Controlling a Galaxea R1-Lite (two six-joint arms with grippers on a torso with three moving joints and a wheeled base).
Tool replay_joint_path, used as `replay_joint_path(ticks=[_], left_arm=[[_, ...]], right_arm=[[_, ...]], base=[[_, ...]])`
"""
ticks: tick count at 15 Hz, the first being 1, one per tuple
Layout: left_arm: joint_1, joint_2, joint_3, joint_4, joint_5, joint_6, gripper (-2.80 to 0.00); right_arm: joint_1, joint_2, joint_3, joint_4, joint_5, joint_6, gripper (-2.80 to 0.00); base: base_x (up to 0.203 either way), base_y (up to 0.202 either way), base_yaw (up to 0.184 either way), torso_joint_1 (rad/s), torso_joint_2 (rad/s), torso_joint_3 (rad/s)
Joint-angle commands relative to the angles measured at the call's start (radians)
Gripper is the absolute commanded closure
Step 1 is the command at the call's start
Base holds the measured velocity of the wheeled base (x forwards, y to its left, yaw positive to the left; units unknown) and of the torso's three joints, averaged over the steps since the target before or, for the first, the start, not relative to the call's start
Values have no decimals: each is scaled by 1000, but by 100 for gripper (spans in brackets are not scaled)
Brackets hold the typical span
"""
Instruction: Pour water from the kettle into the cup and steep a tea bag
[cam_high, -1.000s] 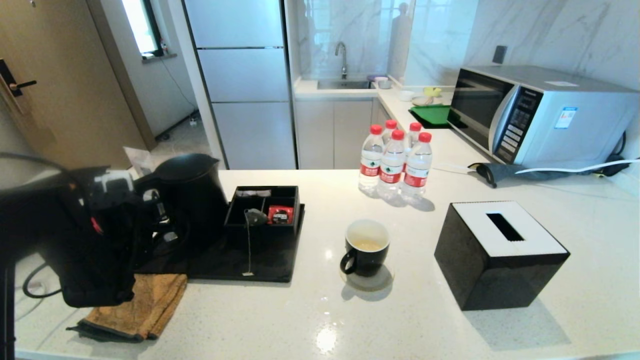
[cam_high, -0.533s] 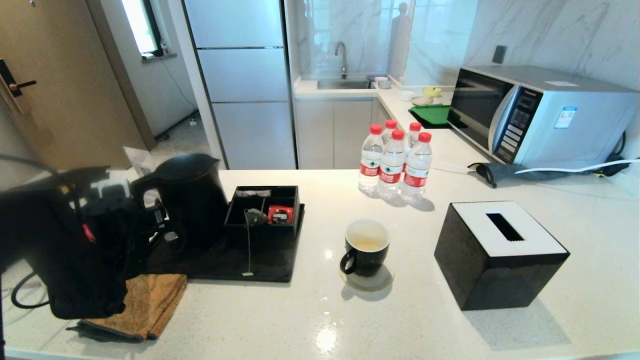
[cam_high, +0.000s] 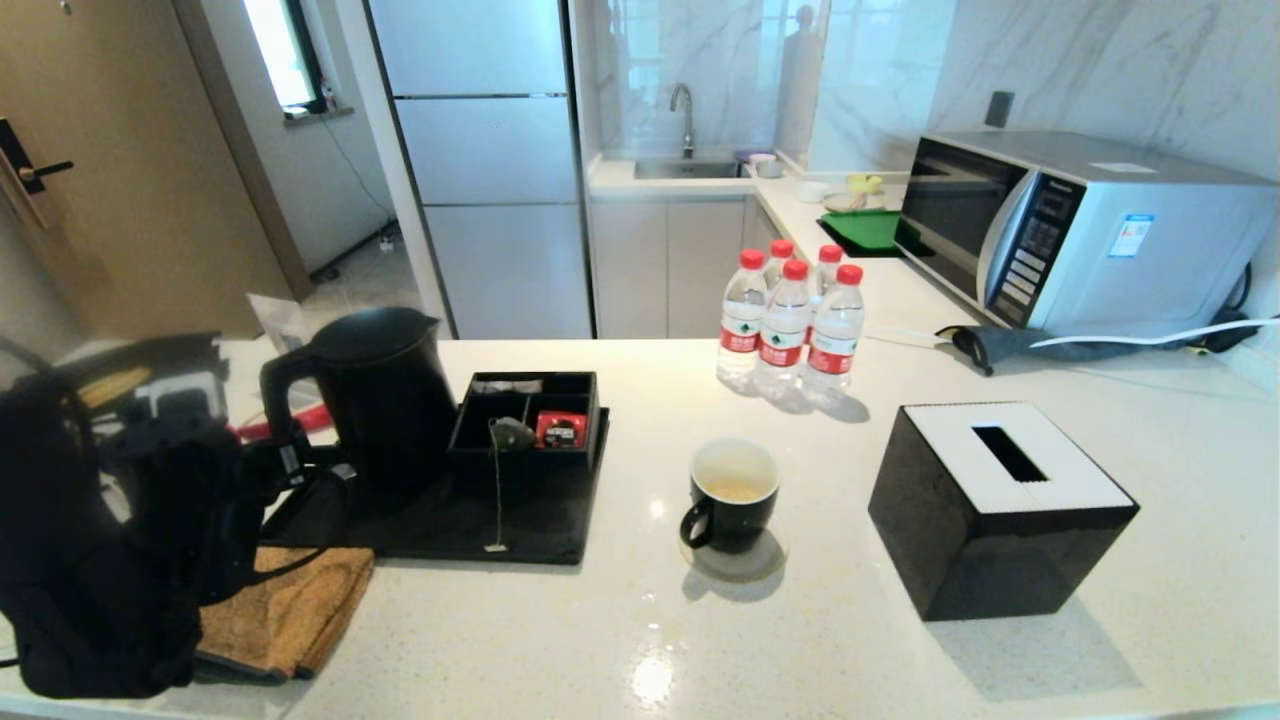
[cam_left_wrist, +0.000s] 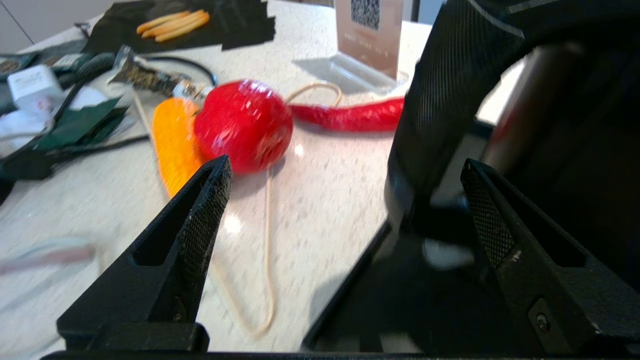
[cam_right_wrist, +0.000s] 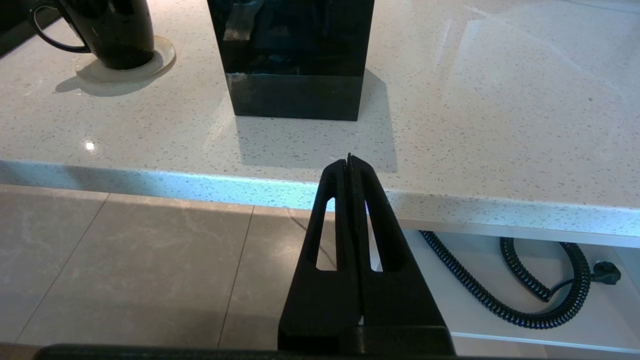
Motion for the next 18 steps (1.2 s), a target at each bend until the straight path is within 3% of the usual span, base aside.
replay_joint_path(ticks=[1, 2, 3, 4, 16, 18], left_arm=[[-7, -72, 66, -48, 4, -5, -280], [-10, -89, 90, -48, 5, -7, -280], [-14, -109, 112, -48, 5, -8, -150], [-17, -128, 122, -48, 6, -9, 0], [-33, -365, 320, -48, 5, -33, 0], [-79, -397, 336, -48, 5, -33, 0]], right_arm=[[0, 1, 0, 1, 1, -1, 0], [0, 1, 0, 1, 1, -1, 0], [0, 1, 0, 1, 1, -1, 0], [0, 1, 0, 1, 1, -1, 0], [0, 1, 0, 1, 1, -1, 0], [0, 1, 0, 1, 1, -1, 0]], base=[[0, 0, 0, 0, 0, 0], [0, 0, 0, 0, 0, 0], [0, 0, 0, 0, 0, 0], [0, 0, 0, 0, 0, 0], [0, 0, 0, 0, 0, 0], [0, 0, 0, 0, 0, 0]])
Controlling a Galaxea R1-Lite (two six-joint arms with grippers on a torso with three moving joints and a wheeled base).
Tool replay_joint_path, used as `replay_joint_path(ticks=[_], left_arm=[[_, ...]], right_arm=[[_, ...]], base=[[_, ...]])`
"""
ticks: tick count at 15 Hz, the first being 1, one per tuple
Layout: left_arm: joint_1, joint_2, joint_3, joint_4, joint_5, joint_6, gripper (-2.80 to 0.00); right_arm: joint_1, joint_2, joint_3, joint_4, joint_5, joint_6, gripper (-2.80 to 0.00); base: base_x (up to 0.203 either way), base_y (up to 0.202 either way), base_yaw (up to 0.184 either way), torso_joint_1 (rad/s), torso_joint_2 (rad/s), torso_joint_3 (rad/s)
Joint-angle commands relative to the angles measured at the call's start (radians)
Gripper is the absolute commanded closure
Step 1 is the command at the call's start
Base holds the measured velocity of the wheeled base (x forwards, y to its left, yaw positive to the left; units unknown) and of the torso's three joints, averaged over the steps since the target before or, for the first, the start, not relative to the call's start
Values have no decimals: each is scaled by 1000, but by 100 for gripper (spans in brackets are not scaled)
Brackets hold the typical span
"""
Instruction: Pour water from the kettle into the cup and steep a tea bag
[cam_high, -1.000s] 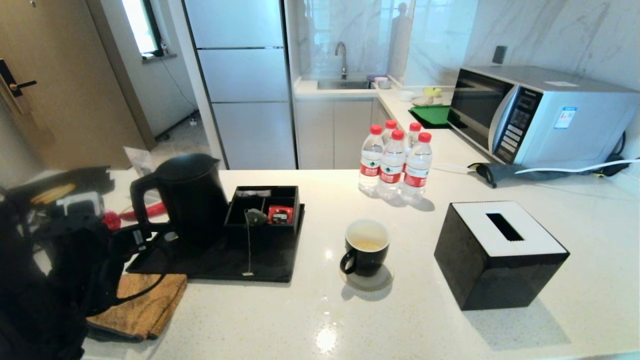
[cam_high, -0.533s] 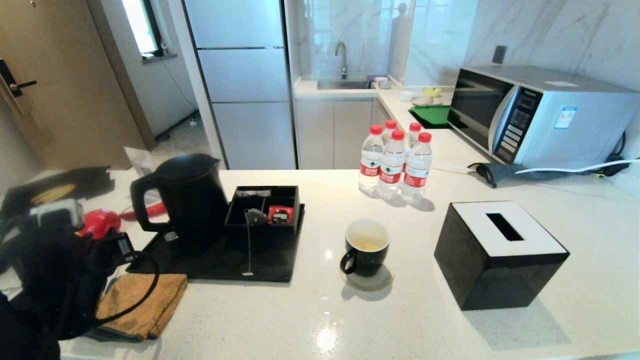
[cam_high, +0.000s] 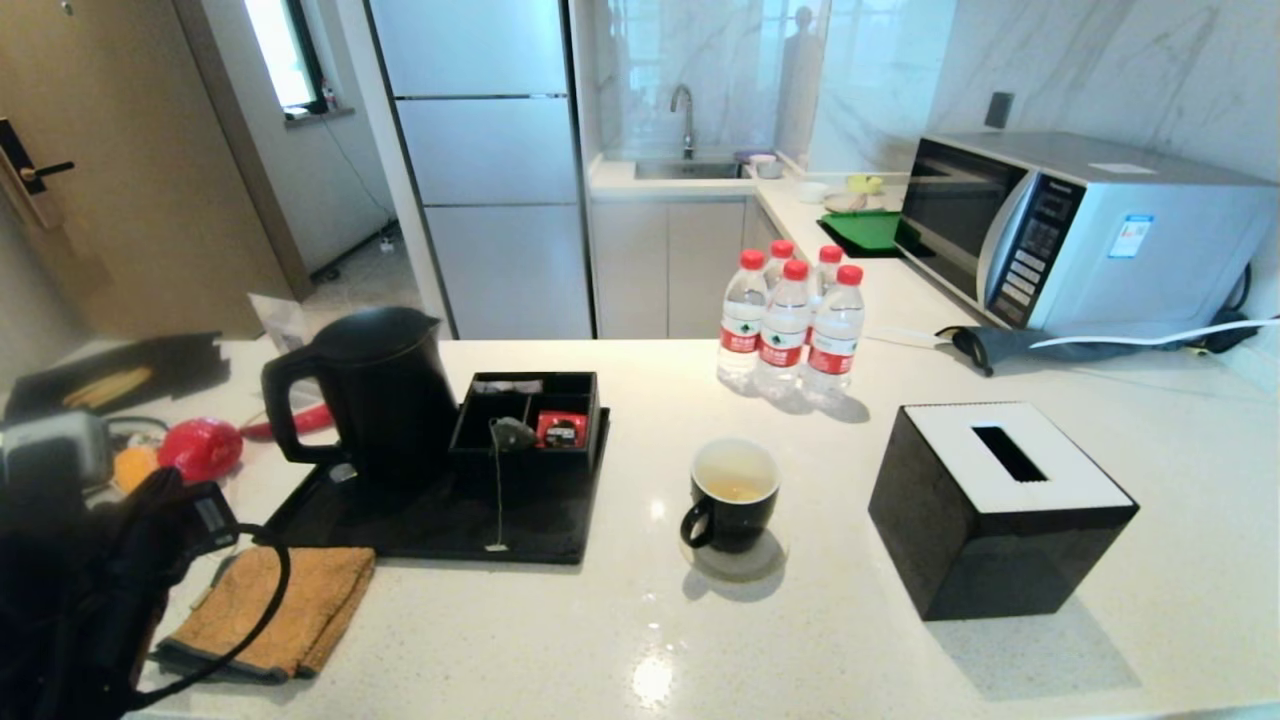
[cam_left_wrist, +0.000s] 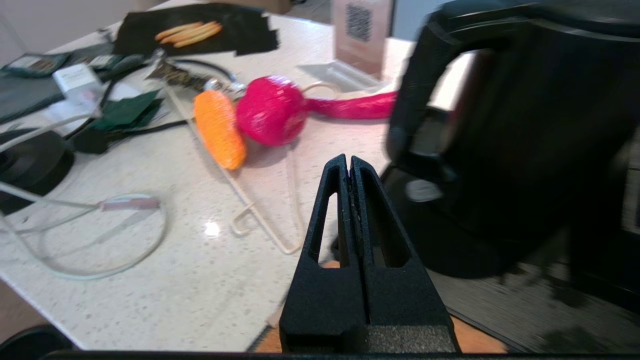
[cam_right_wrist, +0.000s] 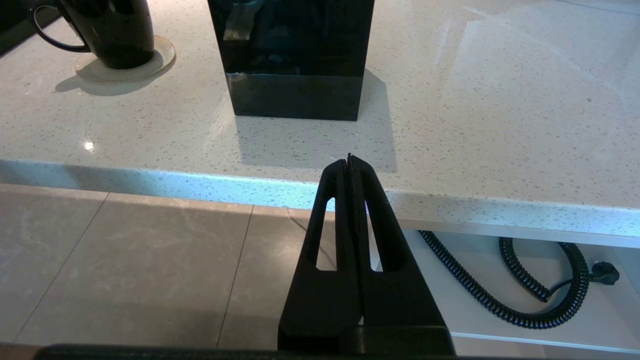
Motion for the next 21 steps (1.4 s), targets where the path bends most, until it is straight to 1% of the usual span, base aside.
replay_joint_path(ticks=[1, 3, 7, 9, 10, 13, 15, 18, 21], left_arm=[[-51, -50, 13, -48, 4, 2, 0], [-108, -79, 15, -48, 2, 63, 0], [-239, -86, -28, -46, 1, 130, 0], [-300, -98, -62, -5, 1, 172, 0], [-328, -111, -89, 43, 1, 195, 0], [-380, -152, -207, 232, 1, 232, 0], [-395, -182, -323, 413, -6, 253, 0], [-394, -212, -501, 723, -74, 289, 0], [-394, -212, -635, 999, -157, 306, 0]], right_arm=[[0, 1, 0, 1, 0, -1, 0], [0, 1, 0, 1, 0, -1, 0], [0, 1, 0, 1, 0, -1, 0], [0, 1, 0, 1, 0, -1, 0], [0, 1, 0, 1, 0, -1, 0], [0, 1, 0, 1, 0, -1, 0], [0, 1, 0, 1, 0, -1, 0], [0, 1, 0, 1, 0, -1, 0], [0, 1, 0, 1, 0, -1, 0]], base=[[0, 0, 0, 0, 0, 0], [0, 0, 0, 0, 0, 0], [0, 0, 0, 0, 0, 0], [0, 0, 0, 0, 0, 0], [0, 0, 0, 0, 0, 0], [0, 0, 0, 0, 0, 0], [0, 0, 0, 0, 0, 0], [0, 0, 0, 0, 0, 0], [0, 0, 0, 0, 0, 0]])
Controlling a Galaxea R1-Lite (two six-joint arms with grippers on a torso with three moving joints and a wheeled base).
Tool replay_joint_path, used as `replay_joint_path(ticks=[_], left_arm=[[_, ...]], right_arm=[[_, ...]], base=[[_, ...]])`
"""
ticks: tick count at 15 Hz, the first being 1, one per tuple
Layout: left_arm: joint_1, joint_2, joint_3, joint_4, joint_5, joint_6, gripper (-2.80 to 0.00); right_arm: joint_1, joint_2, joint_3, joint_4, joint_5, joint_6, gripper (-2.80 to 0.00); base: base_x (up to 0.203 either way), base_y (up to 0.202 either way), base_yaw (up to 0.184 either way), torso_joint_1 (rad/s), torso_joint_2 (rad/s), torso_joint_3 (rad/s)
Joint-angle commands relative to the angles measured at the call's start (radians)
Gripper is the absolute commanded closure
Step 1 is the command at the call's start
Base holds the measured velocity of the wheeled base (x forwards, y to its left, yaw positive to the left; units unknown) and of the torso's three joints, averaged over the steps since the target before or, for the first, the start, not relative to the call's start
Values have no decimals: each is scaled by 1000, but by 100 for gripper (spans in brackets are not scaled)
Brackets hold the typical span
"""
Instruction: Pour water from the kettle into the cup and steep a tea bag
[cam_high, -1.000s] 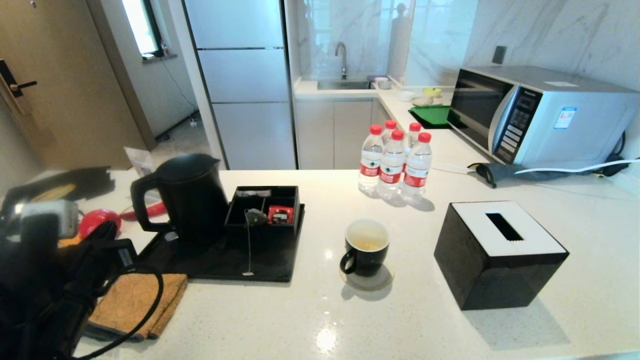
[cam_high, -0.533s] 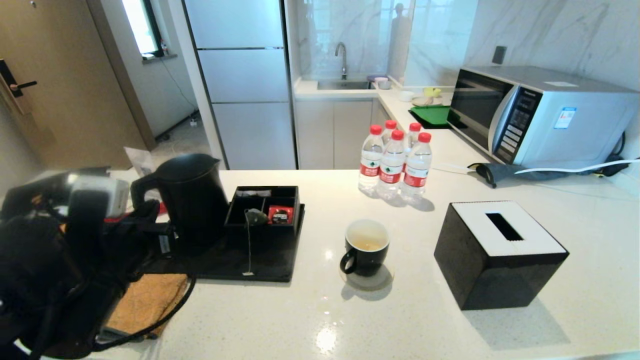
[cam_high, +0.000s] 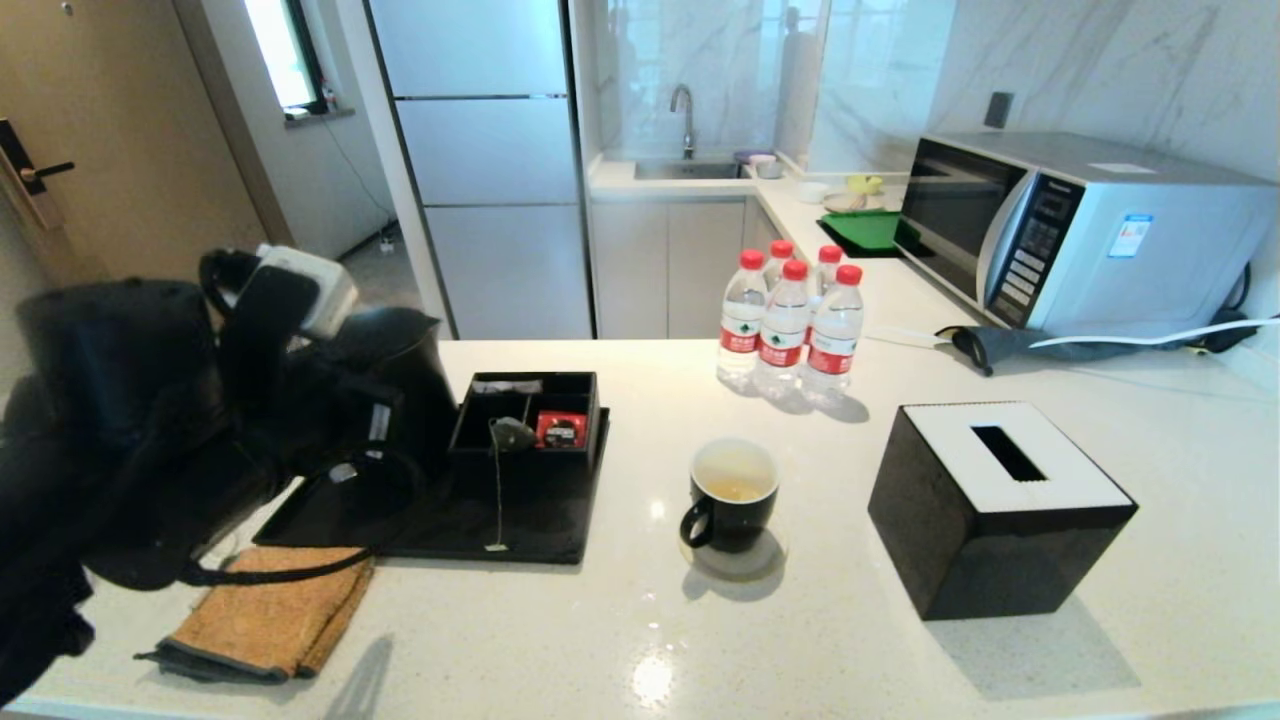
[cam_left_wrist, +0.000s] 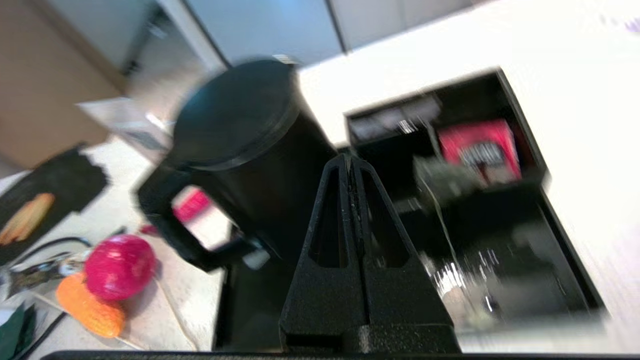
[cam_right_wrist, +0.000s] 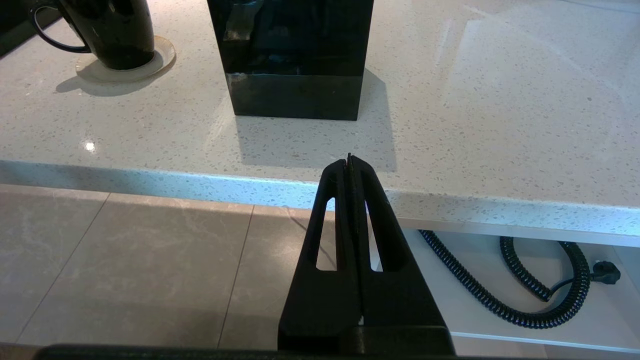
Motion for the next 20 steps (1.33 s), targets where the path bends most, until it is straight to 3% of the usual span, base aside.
replay_joint_path(ticks=[1, 3, 5, 8, 12, 17, 20], left_arm=[[0, -4, -78, 191, -40, 7, 0], [1, 6, -153, 342, -81, 40, 0], [10, 50, -217, 409, -90, 114, 0], [14, 146, -286, 418, -111, 196, 0], [17, 271, -385, 414, -211, 277, 0], [52, 389, -483, 418, -385, 381, 0], [77, 420, -517, 421, -415, 439, 0]], right_arm=[[0, 1, 0, 1, 1, -1, 0], [0, 1, 0, 1, 1, -1, 0], [0, 1, 0, 1, 1, -1, 0], [0, 1, 0, 1, 1, -1, 0], [0, 1, 0, 1, 1, -1, 0], [0, 1, 0, 1, 1, -1, 0], [0, 1, 0, 1, 1, -1, 0]], base=[[0, 0, 0, 0, 0, 0], [0, 0, 0, 0, 0, 0], [0, 0, 0, 0, 0, 0], [0, 0, 0, 0, 0, 0], [0, 0, 0, 0, 0, 0], [0, 0, 0, 0, 0, 0], [0, 0, 0, 0, 0, 0]])
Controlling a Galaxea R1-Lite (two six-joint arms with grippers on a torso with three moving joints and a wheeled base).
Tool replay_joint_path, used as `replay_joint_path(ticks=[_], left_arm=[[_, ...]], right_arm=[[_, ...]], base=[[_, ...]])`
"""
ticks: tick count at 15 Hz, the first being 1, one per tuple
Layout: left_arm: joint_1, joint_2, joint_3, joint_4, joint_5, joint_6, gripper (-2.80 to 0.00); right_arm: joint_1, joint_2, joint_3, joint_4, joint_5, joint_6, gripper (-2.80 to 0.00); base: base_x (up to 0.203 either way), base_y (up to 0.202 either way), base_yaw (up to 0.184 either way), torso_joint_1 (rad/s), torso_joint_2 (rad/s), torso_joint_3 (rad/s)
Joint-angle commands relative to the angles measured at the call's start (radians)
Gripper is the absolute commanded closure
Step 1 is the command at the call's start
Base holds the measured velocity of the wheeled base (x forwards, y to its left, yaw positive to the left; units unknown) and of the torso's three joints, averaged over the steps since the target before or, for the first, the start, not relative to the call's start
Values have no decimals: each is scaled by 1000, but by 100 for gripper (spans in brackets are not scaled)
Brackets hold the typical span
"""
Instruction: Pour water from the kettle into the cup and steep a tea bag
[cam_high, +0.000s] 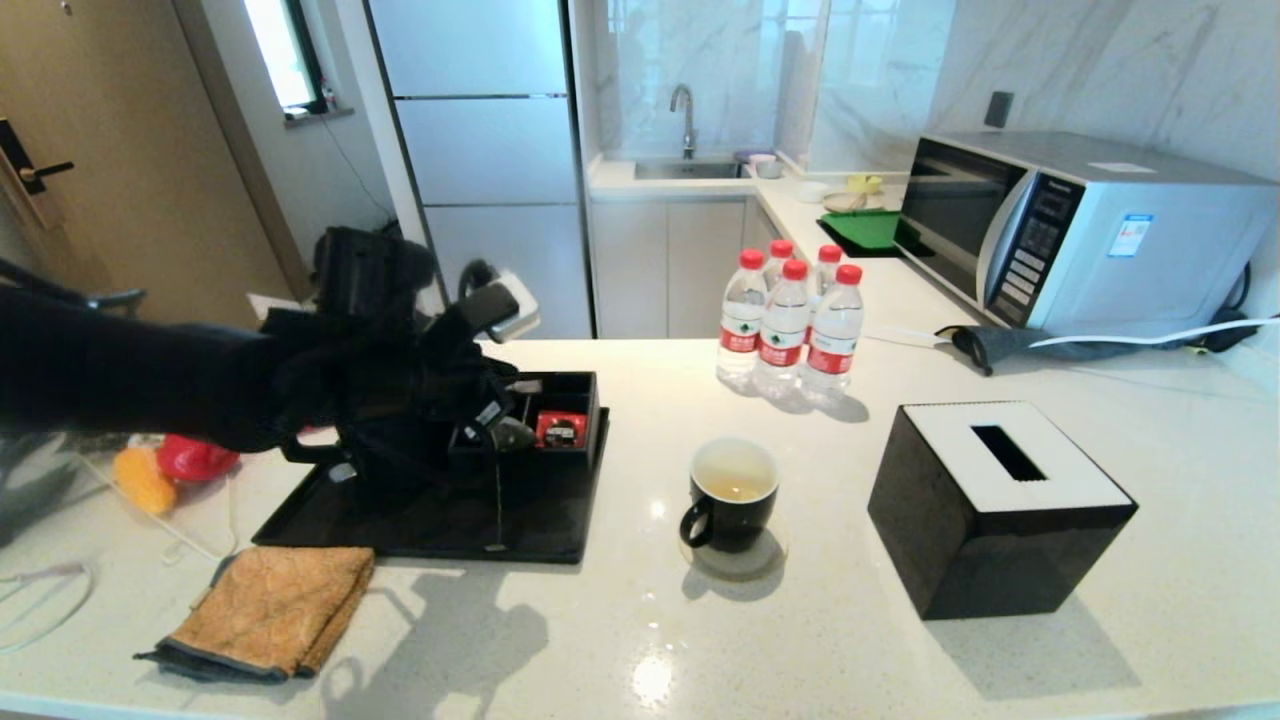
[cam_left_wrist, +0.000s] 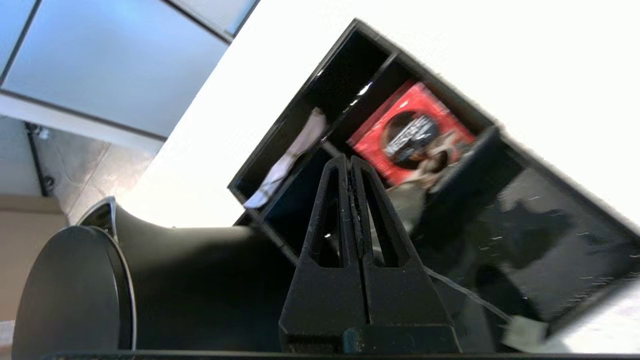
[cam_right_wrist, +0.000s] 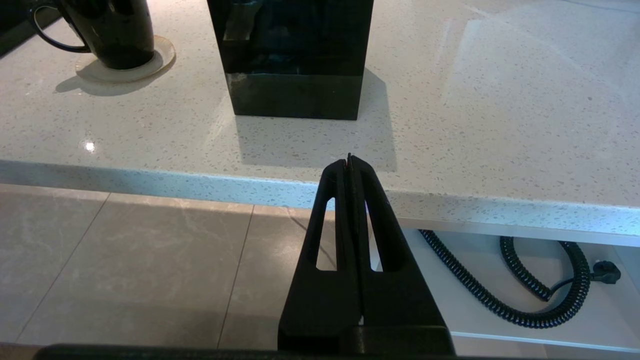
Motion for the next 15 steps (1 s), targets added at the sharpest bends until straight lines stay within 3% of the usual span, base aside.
replay_joint_path(ticks=[1, 2, 3, 10, 15], left_arm=[[9, 29, -10, -1, 0, 10, 0], [11, 28, -10, 1, 0, 13, 0], [20, 25, -8, 9, 0, 30, -280], [29, 0, -10, 149, 12, 38, -280], [29, 14, -14, 157, 34, 15, -280]], right_arm=[[0, 1, 0, 1, 1, -1, 0], [0, 1, 0, 1, 1, -1, 0], [0, 1, 0, 1, 1, -1, 0], [0, 1, 0, 1, 1, -1, 0], [0, 1, 0, 1, 1, -1, 0]], base=[[0, 0, 0, 0, 0, 0], [0, 0, 0, 0, 0, 0], [0, 0, 0, 0, 0, 0], [0, 0, 0, 0, 0, 0], [0, 0, 0, 0, 0, 0]])
